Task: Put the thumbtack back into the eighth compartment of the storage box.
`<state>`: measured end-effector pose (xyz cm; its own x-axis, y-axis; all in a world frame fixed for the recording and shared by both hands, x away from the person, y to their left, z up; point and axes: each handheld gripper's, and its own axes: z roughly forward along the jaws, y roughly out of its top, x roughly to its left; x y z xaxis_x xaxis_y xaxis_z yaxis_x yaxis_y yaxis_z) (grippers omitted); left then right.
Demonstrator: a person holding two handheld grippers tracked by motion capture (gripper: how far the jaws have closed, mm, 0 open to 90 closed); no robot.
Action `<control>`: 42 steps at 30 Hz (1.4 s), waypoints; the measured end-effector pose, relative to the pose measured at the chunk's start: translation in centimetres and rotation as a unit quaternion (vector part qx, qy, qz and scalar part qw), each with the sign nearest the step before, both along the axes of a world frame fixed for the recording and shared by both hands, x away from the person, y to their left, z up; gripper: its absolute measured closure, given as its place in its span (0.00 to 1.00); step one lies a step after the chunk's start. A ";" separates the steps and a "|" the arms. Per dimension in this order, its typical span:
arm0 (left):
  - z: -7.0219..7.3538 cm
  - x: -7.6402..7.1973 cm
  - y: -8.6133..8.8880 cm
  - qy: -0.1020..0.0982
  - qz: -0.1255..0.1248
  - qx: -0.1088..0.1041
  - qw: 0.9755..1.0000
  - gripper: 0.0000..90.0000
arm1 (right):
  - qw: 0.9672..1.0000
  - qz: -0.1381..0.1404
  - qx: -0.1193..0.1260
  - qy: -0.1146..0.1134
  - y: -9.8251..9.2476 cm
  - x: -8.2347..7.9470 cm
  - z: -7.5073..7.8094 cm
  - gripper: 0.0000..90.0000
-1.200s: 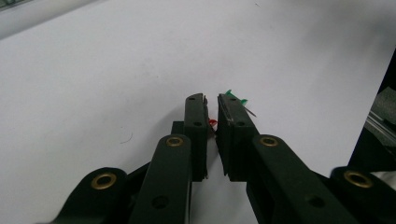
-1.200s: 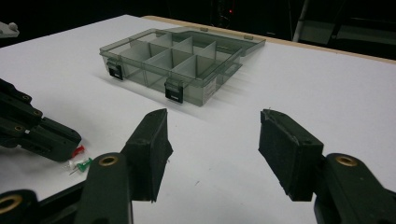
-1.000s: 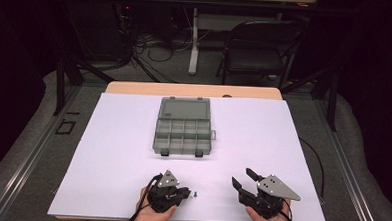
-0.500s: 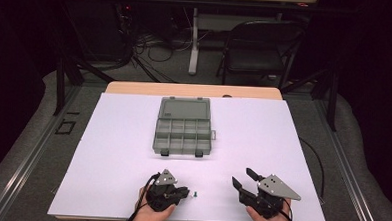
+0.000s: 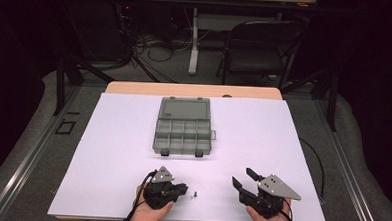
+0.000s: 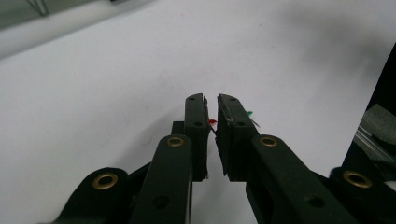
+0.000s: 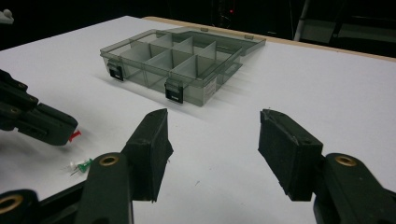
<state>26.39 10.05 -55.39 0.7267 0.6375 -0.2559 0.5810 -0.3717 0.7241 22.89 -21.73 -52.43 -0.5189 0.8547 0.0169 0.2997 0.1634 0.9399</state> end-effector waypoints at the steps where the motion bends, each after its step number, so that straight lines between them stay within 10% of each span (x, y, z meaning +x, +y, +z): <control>1: 0.3 0.1 0.1 -0.002 0.002 -0.003 1.000 0.92 | 1.000 0.000 0.000 0.000 0.0 0.0 0.0 0.47; 24: 8.1 5.3 0.5 -0.070 0.027 -0.027 0.997 0.92 | 1.000 -0.003 0.004 0.003 -0.1 0.2 -0.1 0.47; 42: 9.2 9.7 -1.9 -0.067 0.033 -0.008 0.997 0.92 | 1.000 -0.005 0.008 0.004 -0.3 0.3 -0.1 0.47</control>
